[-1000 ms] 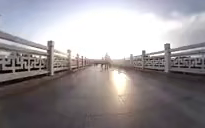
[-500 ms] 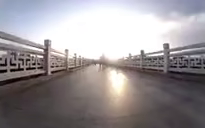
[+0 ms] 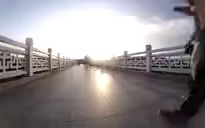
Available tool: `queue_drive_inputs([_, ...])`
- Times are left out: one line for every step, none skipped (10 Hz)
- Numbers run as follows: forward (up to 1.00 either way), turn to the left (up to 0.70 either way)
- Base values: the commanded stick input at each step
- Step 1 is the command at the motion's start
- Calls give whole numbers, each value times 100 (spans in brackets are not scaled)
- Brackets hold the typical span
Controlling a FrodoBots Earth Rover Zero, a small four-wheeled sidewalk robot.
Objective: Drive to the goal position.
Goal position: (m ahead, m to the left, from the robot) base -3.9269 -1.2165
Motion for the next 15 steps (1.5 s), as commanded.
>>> queue_drive_inputs([0, -45])
queue_drive_inputs([0, -45])
queue_drive_inputs([0, -45])
queue_drive_inputs([0, -45])
queue_drive_inputs([0, -45])
queue_drive_inputs([0, -45])
queue_drive_inputs([0, -45])
queue_drive_inputs([0, -45])
queue_drive_inputs([0, -45])
queue_drive_inputs([0, -45])
queue_drive_inputs([0, -45])
queue_drive_inputs([0, -45])
queue_drive_inputs([0, -45])
queue_drive_inputs([0, -45])
queue_drive_inputs([0, -45])
